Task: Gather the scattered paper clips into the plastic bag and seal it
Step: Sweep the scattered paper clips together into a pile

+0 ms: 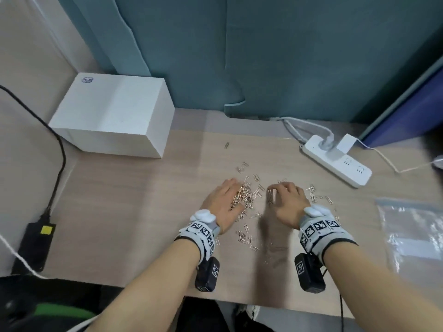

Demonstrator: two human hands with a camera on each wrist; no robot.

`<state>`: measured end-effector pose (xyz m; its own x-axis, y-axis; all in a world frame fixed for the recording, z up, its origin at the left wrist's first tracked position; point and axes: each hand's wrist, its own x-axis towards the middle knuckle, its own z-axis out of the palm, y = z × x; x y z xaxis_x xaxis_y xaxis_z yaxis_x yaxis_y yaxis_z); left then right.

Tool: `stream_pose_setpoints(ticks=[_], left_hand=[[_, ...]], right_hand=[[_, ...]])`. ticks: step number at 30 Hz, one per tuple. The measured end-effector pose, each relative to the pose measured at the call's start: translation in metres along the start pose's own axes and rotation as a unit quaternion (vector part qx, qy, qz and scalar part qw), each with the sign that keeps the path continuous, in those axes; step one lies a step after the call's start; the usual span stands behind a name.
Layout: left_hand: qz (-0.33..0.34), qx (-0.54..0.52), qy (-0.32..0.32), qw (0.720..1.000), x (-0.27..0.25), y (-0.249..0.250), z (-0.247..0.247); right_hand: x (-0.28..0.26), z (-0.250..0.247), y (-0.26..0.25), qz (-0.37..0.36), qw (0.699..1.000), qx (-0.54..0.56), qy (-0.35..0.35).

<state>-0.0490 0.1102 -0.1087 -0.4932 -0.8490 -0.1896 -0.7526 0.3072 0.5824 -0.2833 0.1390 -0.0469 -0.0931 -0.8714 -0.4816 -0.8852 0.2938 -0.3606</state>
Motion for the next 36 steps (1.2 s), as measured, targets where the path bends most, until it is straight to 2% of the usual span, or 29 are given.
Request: stream_pose_setpoints(ticks=[6, 8, 11, 15, 19, 23, 25, 27, 29, 32, 34, 36], left_hand=[[-0.051, 0.042, 0.036, 0.997, 0.095, -0.045, -0.044], [-0.059, 0.024, 0.023, 0.998, 0.126, -0.056, -0.051], [-0.048, 0.013, -0.014, 0.999, 0.145, -0.058, -0.050], [0.063, 0.036, -0.091, 0.993, 0.111, -0.032, -0.039], [0.139, 0.042, -0.155, 0.977, 0.063, -0.015, -0.029], [0.152, 0.048, -0.148, 0.976, 0.063, -0.005, -0.035], [0.142, 0.069, -0.138, 0.978, 0.078, 0.002, -0.037], [0.136, 0.094, -0.133, 0.977, 0.087, 0.011, -0.031], [0.143, 0.115, -0.130, 0.974, 0.084, 0.021, -0.025], [0.175, 0.107, -0.159, 0.966, 0.074, 0.041, -0.019], [0.199, 0.107, -0.169, 0.959, 0.079, 0.058, -0.014], [0.222, 0.113, -0.166, 0.954, 0.099, 0.086, -0.002]], right_hand=[[0.033, 0.001, 0.021, 0.042, 0.997, 0.028, 0.062], [0.044, -0.004, 0.024, 0.051, 0.996, 0.025, 0.062], [0.049, -0.007, 0.024, 0.035, 0.998, 0.007, 0.056], [0.034, -0.004, 0.016, 0.041, 0.999, 0.019, 0.017], [0.012, 0.011, -0.001, -0.005, 0.998, 0.053, 0.012], [0.002, 0.009, -0.005, -0.029, 0.991, 0.121, 0.046], [0.005, 0.004, 0.007, 0.005, 0.990, 0.099, 0.097], [0.007, 0.002, 0.024, 0.070, 0.984, 0.072, 0.150], [0.001, 0.004, 0.040, 0.127, 0.980, 0.060, 0.142], [-0.015, 0.009, 0.056, 0.119, 0.987, 0.070, 0.082], [-0.024, 0.008, 0.064, 0.095, 0.987, 0.087, 0.096], [-0.029, 0.001, 0.079, 0.117, 0.981, 0.082, 0.132]])
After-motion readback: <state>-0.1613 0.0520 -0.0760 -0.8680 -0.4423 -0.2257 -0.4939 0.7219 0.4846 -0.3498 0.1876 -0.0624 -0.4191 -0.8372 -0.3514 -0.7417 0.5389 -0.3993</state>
